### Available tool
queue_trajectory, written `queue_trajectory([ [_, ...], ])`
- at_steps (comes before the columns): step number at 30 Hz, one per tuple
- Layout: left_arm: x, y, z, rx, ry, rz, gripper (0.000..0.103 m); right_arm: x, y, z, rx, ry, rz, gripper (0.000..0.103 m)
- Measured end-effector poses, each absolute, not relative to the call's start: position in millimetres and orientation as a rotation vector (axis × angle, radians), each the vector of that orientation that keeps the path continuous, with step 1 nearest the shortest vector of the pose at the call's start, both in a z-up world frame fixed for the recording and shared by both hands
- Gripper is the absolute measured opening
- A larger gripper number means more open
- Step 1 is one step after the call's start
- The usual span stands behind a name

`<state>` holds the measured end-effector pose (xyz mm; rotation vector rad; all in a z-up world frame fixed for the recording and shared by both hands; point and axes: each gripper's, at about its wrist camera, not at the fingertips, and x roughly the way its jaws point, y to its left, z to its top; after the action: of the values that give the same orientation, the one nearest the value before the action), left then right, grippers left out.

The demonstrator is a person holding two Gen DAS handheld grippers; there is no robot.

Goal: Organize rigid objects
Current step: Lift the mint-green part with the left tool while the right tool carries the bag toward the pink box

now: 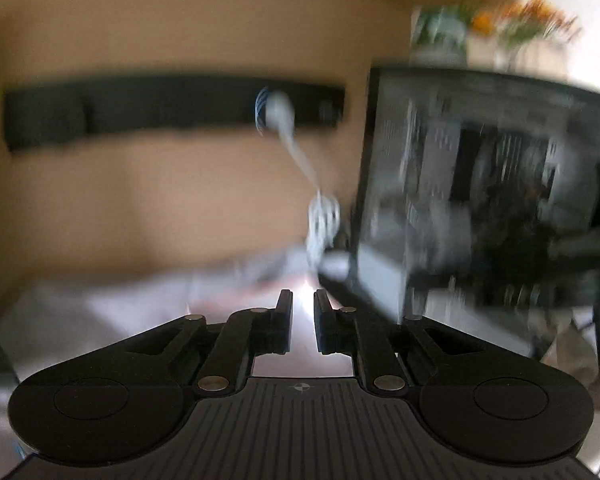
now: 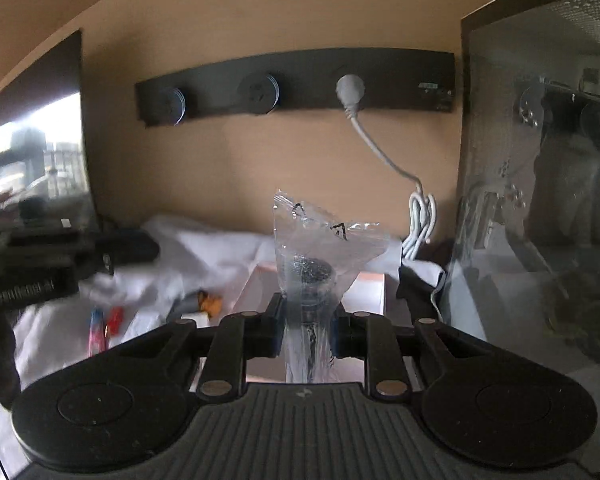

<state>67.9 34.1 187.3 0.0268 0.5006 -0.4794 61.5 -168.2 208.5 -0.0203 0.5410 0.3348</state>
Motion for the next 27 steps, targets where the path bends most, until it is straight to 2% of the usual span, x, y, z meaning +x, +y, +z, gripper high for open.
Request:
queue_trajectory([
  [5, 60.2, 24.0, 118.5, 0.014, 0.710, -0.418, 0.017, 53.9, -175.3, 181.7, -0.052, 0.596, 0.331, 0.021],
  [8, 40.2, 18.1, 74.7, 0.004, 0.842, -0.450, 0.019, 42.7, -182.1, 156.0, -0.072, 0.690, 0.321, 0.021],
  [12, 27.7, 8.9, 40.9, 0.025, 0.930, -0.427, 0.020, 29.1, -193.1, 125.8, -0.080, 0.819, 0.327, 0.021],
  [16, 33.4, 1.9, 26.9, -0.002, 0.965, -0.403, 0.020, 19.7, -196.5, 89.6, -0.107, 0.913, 0.310, 0.021],
  [23, 39.8, -18.3, 27.1, 0.011, 0.937, -0.412, 0.020, 16.0, -191.2, 54.3, -0.215, 0.904, 0.290, 0.021],
  [27, 43.5, -20.8, 31.8, -0.045, 0.935, -0.399, 0.020, 13.7, -195.4, 40.2, -0.222, 0.893, 0.273, 0.026],
])
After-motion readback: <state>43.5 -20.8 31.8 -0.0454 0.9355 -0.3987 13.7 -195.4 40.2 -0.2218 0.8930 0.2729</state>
